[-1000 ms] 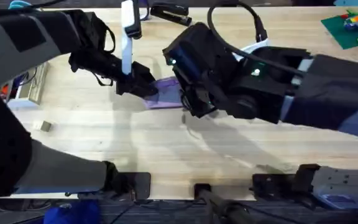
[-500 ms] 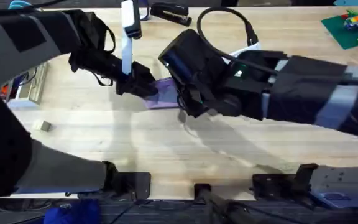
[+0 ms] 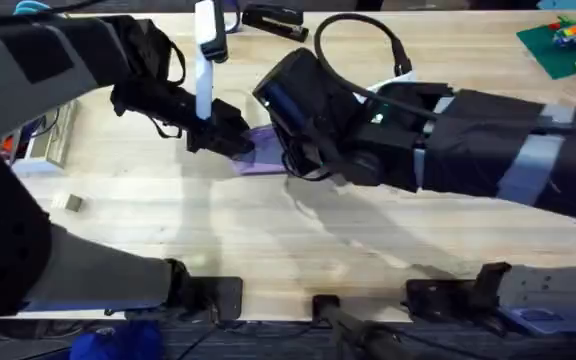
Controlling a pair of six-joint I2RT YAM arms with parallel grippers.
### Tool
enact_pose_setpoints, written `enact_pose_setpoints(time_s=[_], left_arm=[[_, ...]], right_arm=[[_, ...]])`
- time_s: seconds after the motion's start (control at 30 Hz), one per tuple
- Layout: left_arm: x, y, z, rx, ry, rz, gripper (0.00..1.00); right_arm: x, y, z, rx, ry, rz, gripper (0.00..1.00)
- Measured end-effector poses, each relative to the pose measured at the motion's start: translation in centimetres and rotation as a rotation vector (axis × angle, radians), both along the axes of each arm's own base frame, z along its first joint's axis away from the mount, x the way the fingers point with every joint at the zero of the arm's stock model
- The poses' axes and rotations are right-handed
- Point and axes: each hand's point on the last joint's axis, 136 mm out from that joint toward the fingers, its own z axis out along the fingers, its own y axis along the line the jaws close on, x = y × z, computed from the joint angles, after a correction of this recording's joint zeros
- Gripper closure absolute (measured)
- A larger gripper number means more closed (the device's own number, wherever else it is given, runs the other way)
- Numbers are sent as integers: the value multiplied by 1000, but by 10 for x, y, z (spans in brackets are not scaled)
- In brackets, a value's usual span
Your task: Unzip the bag, pick up the pens from the table one at a time and place them inside, then zip the bag closed.
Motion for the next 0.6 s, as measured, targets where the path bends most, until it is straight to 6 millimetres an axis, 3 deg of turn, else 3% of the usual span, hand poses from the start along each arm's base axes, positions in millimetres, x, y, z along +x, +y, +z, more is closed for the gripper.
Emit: enact_pose_setpoints(time_s=[0.07, 0.2, 0.4, 0.6], left_arm=[[0, 0, 0, 0, -1, 0, 958], [0, 0, 0, 0, -1, 0, 958], [0, 0, 0, 0, -1, 0, 958], [0, 0, 0, 0, -1, 0, 958]], right_arm=[[0, 0, 0, -1, 1, 0, 705], [0, 0, 0, 1, -1, -1, 856], [1, 1, 1, 4, -3, -1, 964], [1, 1, 0, 4, -2, -1, 969]])
